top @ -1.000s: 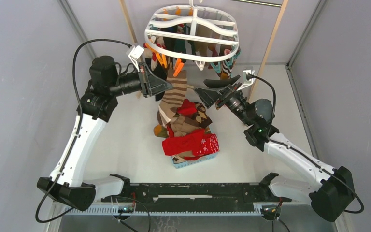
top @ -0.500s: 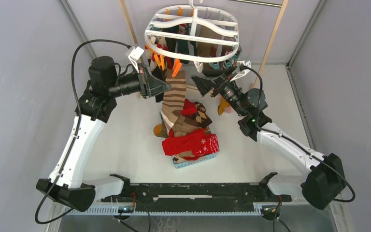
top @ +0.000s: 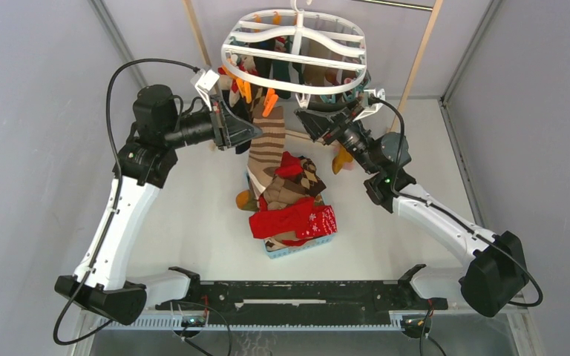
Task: Clip the socks to the hanger
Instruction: Open the clamp at the hanger.
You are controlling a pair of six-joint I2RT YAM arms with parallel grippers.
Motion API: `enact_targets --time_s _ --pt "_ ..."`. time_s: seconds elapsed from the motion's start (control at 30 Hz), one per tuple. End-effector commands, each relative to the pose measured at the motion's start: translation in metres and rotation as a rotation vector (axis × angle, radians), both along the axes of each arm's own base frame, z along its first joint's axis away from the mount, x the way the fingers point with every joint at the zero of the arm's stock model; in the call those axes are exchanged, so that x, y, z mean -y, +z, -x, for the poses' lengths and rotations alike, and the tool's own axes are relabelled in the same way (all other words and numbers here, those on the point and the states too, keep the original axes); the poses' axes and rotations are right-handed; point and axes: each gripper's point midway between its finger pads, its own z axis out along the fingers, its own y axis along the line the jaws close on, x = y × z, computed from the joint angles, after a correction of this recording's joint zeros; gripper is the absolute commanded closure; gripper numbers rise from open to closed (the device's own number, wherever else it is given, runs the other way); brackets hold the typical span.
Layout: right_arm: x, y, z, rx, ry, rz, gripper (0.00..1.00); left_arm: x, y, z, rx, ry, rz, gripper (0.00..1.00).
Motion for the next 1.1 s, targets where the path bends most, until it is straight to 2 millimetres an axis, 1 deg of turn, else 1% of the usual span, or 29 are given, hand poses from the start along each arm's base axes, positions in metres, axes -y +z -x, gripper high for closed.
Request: enact_targets --time_s 0.0,0.03,0.13,0.17,0.2,0.23,0.3,0.33,0.43,0.57,0.73,0.83,0.9,1.07 --pt "-0.001 0.032 0.008 0.098 0.011 -0.026 0.52 -0.006 0.029 0.011 0.103 0.004 0.015 1.00" --pt "-0.001 0.032 0.008 0.099 0.007 -0.019 0.54 -0.007 0.029 0.010 0.104 0.011 0.013 1.00" --pt "-0.003 0.029 0.009 0.101 -0.018 0.006 0.69 -0.010 0.027 0.004 0.102 0.052 0.003 0.99" --pt "-0.002 0.030 0.009 0.103 -0.032 0.013 0.73 -0.012 0.026 0.003 0.102 0.068 -0.003 0.94" --pt "-0.001 0.031 0.010 0.110 -0.048 0.020 0.76 -0.014 0.025 0.000 0.102 0.087 -0.012 0.84" --pt "0.000 0.032 0.011 0.114 -0.066 0.025 0.78 -0.017 0.023 -0.002 0.103 0.111 -0.021 0.69" --pt "0.002 0.035 0.012 0.122 -0.093 0.032 0.84 -0.023 0.021 -0.009 0.100 0.167 -0.041 0.46" --pt "0.002 0.036 0.012 0.124 -0.108 0.039 0.87 -0.026 0.020 -0.012 0.099 0.197 -0.049 0.39" --pt "-0.002 0.039 0.015 0.136 -0.148 0.078 0.94 -0.036 0.022 -0.020 0.104 0.275 -0.065 0.35" --pt "-0.007 0.041 0.017 0.144 -0.219 0.123 1.00 -0.039 0.027 -0.018 0.118 0.291 -0.067 0.32" --pt "-0.017 0.040 0.017 0.133 -0.288 0.168 1.00 -0.034 0.039 -0.007 0.125 0.244 -0.038 0.30" --pt "-0.024 0.037 0.015 0.114 -0.329 0.196 1.00 -0.029 0.049 -0.003 0.121 0.215 -0.010 0.26" --pt "-0.032 0.033 0.013 0.097 -0.335 0.218 1.00 -0.026 0.055 -0.003 0.118 0.204 0.009 0.23" --pt "-0.052 0.027 0.016 0.078 -0.338 0.267 1.00 -0.014 0.068 -0.001 0.128 0.162 0.035 0.21"
